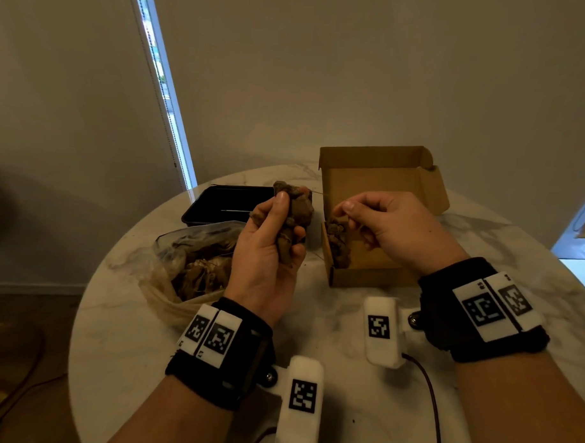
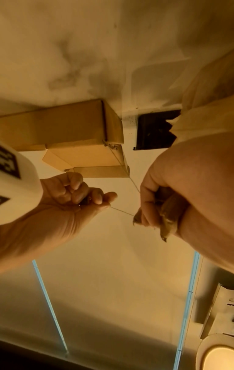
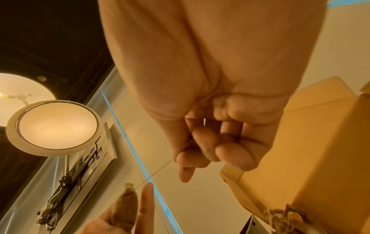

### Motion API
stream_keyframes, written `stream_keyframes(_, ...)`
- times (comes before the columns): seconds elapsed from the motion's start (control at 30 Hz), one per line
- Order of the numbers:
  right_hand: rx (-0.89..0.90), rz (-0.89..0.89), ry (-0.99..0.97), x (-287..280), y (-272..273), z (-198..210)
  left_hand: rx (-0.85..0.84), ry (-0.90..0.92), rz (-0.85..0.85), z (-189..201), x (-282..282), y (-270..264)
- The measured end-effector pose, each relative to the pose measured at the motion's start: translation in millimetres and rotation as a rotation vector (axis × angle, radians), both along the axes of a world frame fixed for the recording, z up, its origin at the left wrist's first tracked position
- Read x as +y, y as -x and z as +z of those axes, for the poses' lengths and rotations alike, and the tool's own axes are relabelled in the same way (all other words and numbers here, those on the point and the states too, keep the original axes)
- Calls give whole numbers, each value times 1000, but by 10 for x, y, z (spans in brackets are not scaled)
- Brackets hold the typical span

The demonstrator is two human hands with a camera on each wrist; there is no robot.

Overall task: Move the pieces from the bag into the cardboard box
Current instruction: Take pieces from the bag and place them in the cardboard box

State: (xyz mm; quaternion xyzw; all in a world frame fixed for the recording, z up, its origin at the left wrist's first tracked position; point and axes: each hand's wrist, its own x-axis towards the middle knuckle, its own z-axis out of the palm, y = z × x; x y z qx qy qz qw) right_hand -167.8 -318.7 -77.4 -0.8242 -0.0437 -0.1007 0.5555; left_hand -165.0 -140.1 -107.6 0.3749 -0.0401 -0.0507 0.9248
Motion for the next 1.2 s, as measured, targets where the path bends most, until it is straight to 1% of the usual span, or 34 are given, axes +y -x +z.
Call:
stream_keyframes(0.13, 1, 46, -45, -26, 22, 9, 17, 9, 28, 3, 10, 3)
stream_keyframes(0.27, -92, 72, -57, -44, 44, 62, 38, -13, 20, 6, 17, -4)
stream_keyframes(0.43, -211, 145, -94, 9, 123, 163, 72, -177, 17, -50, -8, -4)
stream_keyframes(0.53, -282, 166, -52, 27, 144, 196, 19, -262, -21, -48, -49, 33)
stream_keyframes(0.63, -316, 175, -30, 21, 147, 202, -54, -336, -120, -37, -90, 83)
stream_keyframes(0.7, -309, 152, -34, 13, 124, 185, -93, -342, -187, -29, -108, 116)
stream_keyframes(0.8, -270, 22, -23, -37, 59, 131, -145, -300, -224, 6, -115, 161)
stream_keyframes(0.87, -177, -69, 72, -85, 28, 83, -180, -238, -215, 28, -112, 168)
stream_keyframes(0.9, -108, -87, 130, -101, 21, 57, -203, -209, -216, 35, -105, 169)
stream_keyframes(0.97, 27, -73, 212, -108, 14, 23, -237, -168, -234, 58, -93, 178)
stream_keyframes(1.03, 97, -43, 238, -95, 13, 12, -238, -122, -253, 64, -78, 180)
stream_keyframes(1.1, 115, -25, 221, -86, 24, 31, -207, -72, -249, 63, -67, 168)
stream_keyframes(1.2, 57, -33, 164, -92, 59, 68, -148, -103, -137, 33, -64, 126)
